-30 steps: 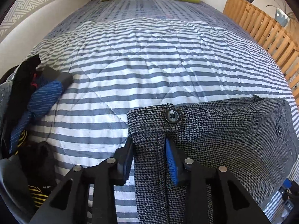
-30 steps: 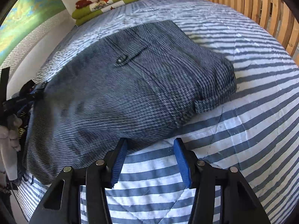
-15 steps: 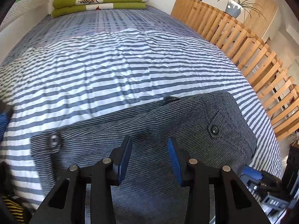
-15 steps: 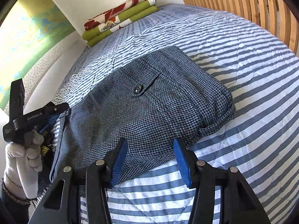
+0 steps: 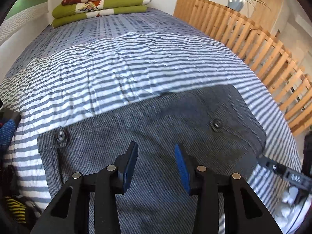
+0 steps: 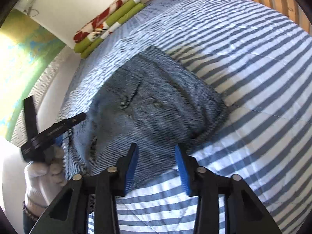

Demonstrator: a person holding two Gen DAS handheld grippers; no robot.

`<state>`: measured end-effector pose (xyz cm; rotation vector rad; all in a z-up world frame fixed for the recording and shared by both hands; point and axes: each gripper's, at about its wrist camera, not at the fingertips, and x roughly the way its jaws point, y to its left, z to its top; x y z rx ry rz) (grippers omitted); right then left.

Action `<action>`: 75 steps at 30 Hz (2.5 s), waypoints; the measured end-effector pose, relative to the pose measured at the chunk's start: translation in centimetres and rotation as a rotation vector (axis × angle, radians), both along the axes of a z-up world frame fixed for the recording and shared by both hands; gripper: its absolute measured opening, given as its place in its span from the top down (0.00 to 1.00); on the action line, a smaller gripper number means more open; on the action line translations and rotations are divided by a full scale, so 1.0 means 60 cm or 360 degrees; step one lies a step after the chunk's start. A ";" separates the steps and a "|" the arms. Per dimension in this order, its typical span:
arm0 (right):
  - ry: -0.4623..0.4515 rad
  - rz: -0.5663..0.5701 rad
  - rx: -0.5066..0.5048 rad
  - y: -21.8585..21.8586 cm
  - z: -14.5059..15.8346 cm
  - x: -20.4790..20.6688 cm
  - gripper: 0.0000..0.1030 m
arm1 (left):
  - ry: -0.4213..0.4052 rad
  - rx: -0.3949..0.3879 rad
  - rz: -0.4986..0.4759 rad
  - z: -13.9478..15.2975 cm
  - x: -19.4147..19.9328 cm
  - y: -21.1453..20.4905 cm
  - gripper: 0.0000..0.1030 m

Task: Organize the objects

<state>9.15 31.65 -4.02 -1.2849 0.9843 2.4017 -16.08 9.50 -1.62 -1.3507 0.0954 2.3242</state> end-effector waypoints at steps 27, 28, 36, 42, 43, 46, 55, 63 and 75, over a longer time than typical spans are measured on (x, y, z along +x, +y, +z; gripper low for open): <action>0.0181 -0.0121 -0.0312 0.026 -0.045 -0.024 0.66 | -0.0129 0.0145 0.0067 -0.035 0.230 -0.074 0.58; 0.0188 -0.0096 -0.0275 0.022 -0.038 -0.025 0.68 | -0.0106 0.0170 0.0120 -0.032 0.242 -0.101 0.56; 0.0162 0.0005 0.0014 -0.021 0.017 -0.036 0.79 | -0.0238 0.0469 0.0408 -0.084 0.311 -0.246 0.61; 0.0185 0.0056 0.0237 -0.075 0.099 -0.060 0.84 | -0.0153 0.0577 0.0498 -0.059 0.339 -0.306 0.57; 0.0194 0.0087 0.0314 -0.095 0.116 -0.066 0.84 | -0.0140 0.0584 0.0526 -0.058 0.341 -0.322 0.57; 0.0231 0.0213 0.0534 -0.166 0.158 -0.075 0.84 | -0.0131 0.0619 0.0568 -0.058 0.338 -0.358 0.57; 0.0238 0.0995 0.1315 -0.464 0.147 -0.083 0.84 | -0.0110 0.0653 0.0731 -0.053 0.351 -0.454 0.57; 0.0051 0.1570 0.1594 -0.635 0.018 -0.088 0.85 | -0.0089 0.0708 0.0801 -0.046 0.377 -0.515 0.57; 0.0189 0.1651 0.0987 -0.589 0.103 -0.054 0.56 | -0.0071 0.0710 0.0757 -0.032 0.370 -0.504 0.57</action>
